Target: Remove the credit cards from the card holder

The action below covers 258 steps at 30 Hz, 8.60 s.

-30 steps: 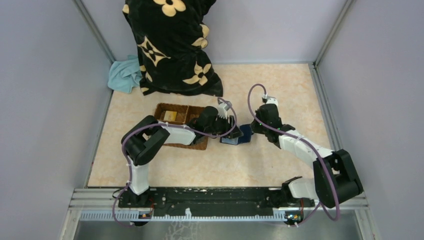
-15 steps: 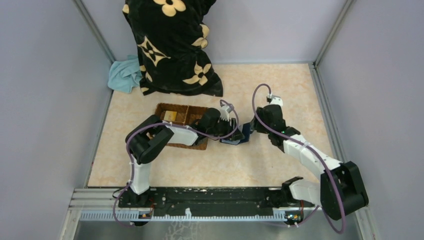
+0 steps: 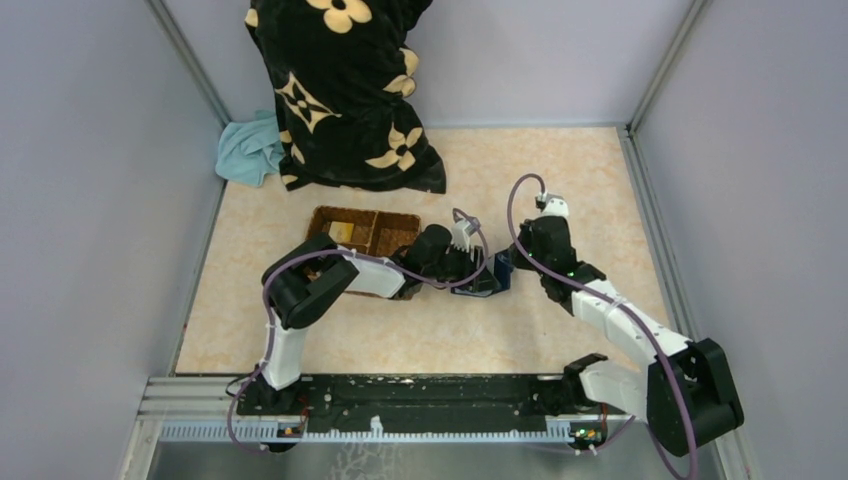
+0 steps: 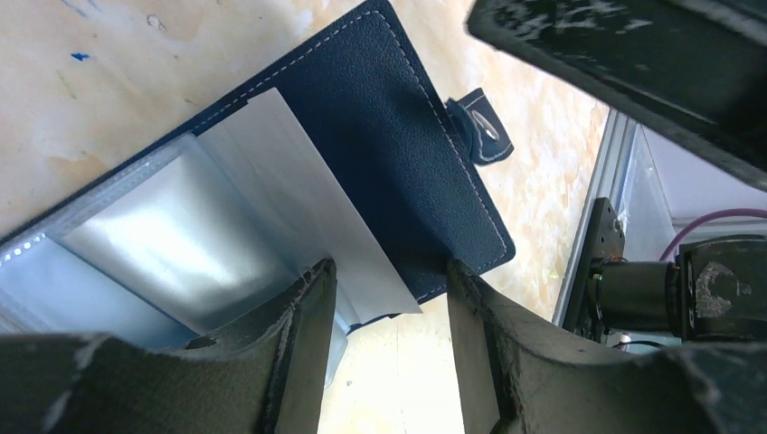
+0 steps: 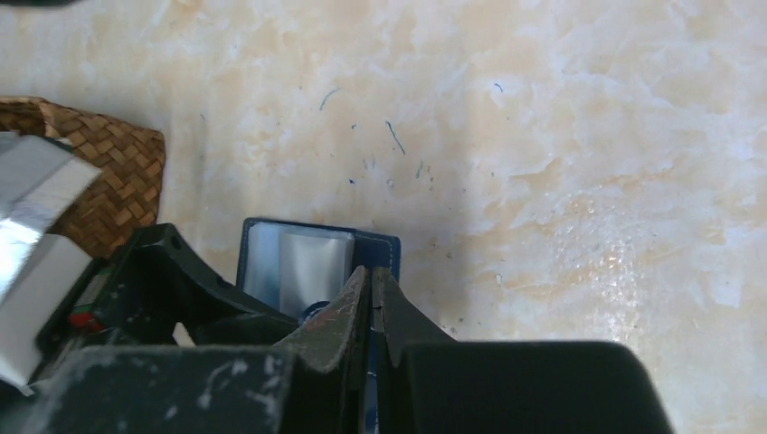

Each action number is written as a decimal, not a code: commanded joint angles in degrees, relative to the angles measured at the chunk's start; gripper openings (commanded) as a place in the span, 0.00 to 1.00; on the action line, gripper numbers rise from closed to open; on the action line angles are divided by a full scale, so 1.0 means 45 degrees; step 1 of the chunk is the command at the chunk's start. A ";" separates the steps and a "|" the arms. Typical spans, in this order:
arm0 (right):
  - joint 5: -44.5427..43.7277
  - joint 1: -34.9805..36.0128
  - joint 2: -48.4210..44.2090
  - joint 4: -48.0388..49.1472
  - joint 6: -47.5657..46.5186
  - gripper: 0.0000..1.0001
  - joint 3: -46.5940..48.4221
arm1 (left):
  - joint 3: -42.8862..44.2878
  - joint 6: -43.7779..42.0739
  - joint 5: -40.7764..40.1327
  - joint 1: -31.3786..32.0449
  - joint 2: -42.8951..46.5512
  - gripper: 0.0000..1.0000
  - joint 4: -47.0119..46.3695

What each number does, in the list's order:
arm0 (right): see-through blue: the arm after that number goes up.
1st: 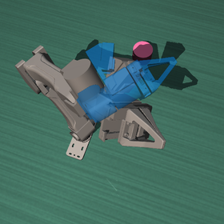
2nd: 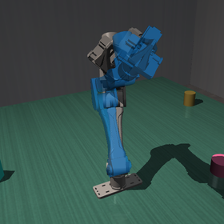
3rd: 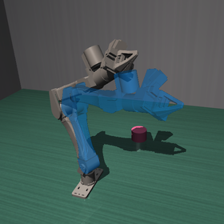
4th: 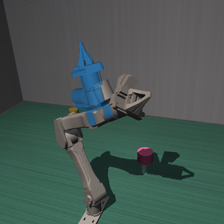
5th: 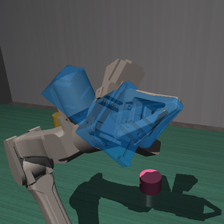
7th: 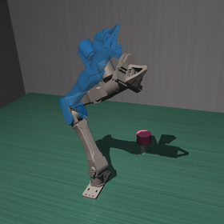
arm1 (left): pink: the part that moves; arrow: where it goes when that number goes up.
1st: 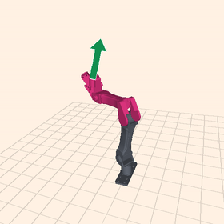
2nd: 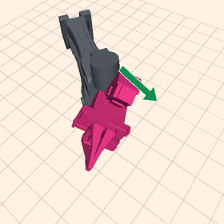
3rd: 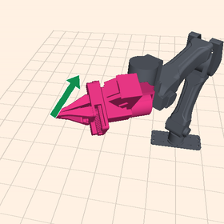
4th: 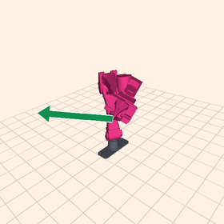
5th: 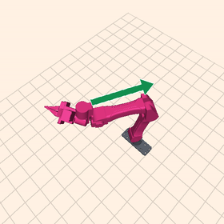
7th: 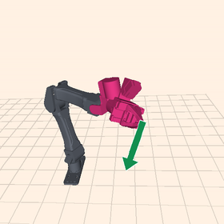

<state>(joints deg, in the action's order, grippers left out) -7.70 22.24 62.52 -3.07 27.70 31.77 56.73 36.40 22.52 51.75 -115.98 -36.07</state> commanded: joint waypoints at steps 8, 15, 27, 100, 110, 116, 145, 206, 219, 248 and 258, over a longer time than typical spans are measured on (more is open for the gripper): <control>0.1492 0.0173 -0.1371 0.1581 -0.1322 0.00 -0.0215 | 0.0824 0.0054 0.0434 0.0169 -0.0745 0.55 -0.0280; 0.3405 0.0175 0.0428 0.3434 -0.0424 0.00 -0.0612 | 0.0411 -0.0198 0.0386 0.0297 -0.0164 0.55 -0.0186; 0.3246 0.0086 0.2763 0.3690 -0.0162 0.00 -0.0748 | -0.1125 -0.1272 -0.0679 0.0203 0.1995 0.56 0.1025; 0.4651 -0.1643 0.3452 0.3709 -0.0160 0.00 -0.1534 | -0.0981 -0.0185 0.1551 -0.1734 0.1020 0.69 -0.0933; 0.4651 -0.1641 0.3425 0.3690 -0.0160 0.00 -0.1598 | -0.0739 -0.0192 0.1325 -0.1441 0.0265 0.69 -0.0870; 0.4608 -0.1639 0.3412 0.3670 -0.0179 0.00 -0.1612 | -0.0906 -0.0282 0.1054 -0.1459 0.0223 0.69 -0.0728; 0.4583 -0.1641 0.3461 0.3905 -0.0141 0.00 -0.1825 | -0.1296 -0.0571 0.0777 -0.1398 0.0767 0.69 -0.0458; 0.2520 -0.1640 -0.0438 0.0626 -0.0483 0.29 -0.1044 | 0.2256 -0.0316 0.1246 -0.0053 -0.0522 0.60 0.0871; 0.1774 -0.1716 0.2042 0.0452 -0.0669 0.03 -0.0274 | 0.3557 -0.0599 0.0953 -0.0164 -0.0873 0.60 0.1902; 0.2551 -0.2084 0.0760 0.1495 0.0339 0.35 -0.1058 | 0.2070 -0.1541 0.0102 -0.0917 0.0888 0.64 0.2631; 0.3890 -0.2073 0.1996 0.3007 0.0978 0.34 -0.1359 | 0.0864 -0.1609 -0.0028 -0.1102 0.1467 0.64 0.2285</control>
<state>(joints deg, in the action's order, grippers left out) 6.57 13.32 70.65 4.47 30.15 26.06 61.82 30.48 23.14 47.13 -110.98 -24.82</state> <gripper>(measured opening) 0.348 0.641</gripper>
